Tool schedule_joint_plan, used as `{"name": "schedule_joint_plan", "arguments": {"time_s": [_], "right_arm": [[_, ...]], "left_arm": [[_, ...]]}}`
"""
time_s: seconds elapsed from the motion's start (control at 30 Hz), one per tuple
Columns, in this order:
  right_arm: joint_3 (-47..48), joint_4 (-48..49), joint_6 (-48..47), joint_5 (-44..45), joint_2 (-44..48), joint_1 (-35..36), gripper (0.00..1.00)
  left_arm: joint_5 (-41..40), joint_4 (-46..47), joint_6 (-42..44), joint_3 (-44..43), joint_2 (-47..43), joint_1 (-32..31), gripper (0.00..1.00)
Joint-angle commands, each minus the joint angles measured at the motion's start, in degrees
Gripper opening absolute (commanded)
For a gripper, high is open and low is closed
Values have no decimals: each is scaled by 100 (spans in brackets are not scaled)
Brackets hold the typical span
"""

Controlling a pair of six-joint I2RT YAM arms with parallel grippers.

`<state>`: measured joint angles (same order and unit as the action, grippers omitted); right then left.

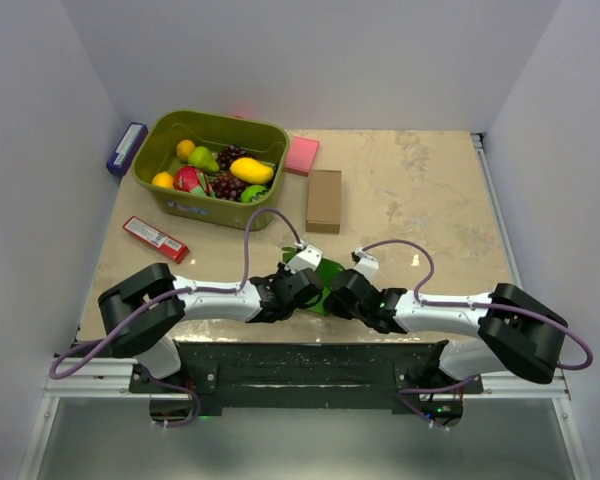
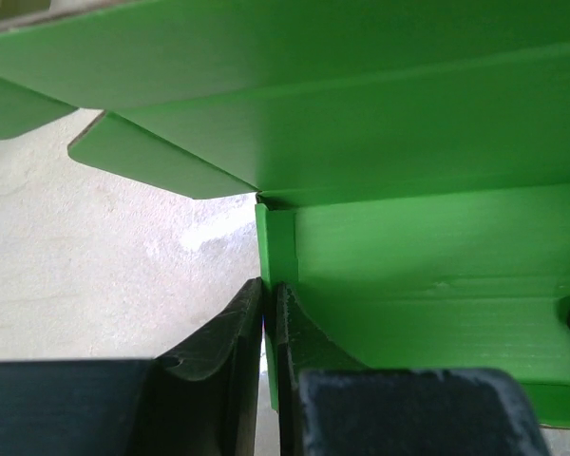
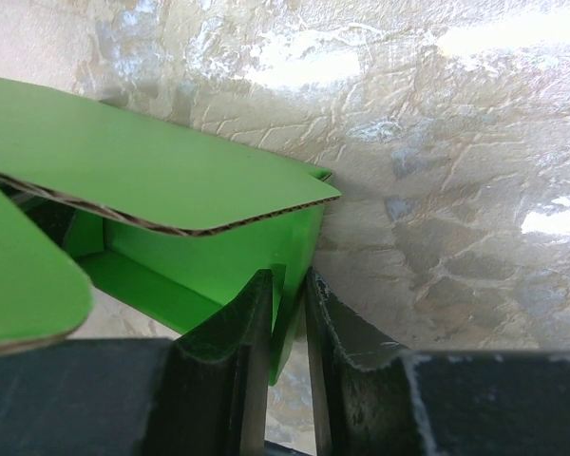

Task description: Fold the paper box

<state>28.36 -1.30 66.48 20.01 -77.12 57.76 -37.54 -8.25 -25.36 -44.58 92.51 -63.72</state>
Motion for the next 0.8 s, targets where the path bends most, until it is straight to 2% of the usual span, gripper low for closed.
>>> {"name": "schedule_joint_plan", "arguments": {"time_s": [0.0, 0.07, 0.1, 0.17, 0.2, 0.3, 0.43, 0.53, 0.63, 0.77], "right_arm": [[126, -467, -12, 240, -22, 43, 25], [257, -537, -108, 275, -40, 43, 31], [301, -581, -135, 284, -40, 43, 39], [372, -617, -135, 249, 21, 43, 49], [372, -634, -118, 153, 152, 43, 58], [390, -861, -118, 240, 443, 34, 71], [399, -1521, -205, 626, 952, 25, 73], [197, -1602, -267, 671, 1181, -10, 77], [-76, -1277, -530, 653, 1647, -176, 80], [-383, -418, -1634, 6, 2201, -939, 80]], "left_arm": [[141, -660, -144, 2, 267, -96, 0], [255, -529, -170, 54, 303, -105, 0], [430, -468, -179, 72, 294, -105, 0], [580, -344, -258, 98, 268, -123, 0], [685, -335, -285, 90, 268, -123, 0], [783, -370, -364, 46, 294, -132, 0], [880, -353, -373, 63, 224, -132, 0], [1055, -222, -373, 72, 162, -132, 0], [1222, -160, -355, 81, 118, -123, 0], [1407, -63, -250, 160, 22, -123, 0]]}}
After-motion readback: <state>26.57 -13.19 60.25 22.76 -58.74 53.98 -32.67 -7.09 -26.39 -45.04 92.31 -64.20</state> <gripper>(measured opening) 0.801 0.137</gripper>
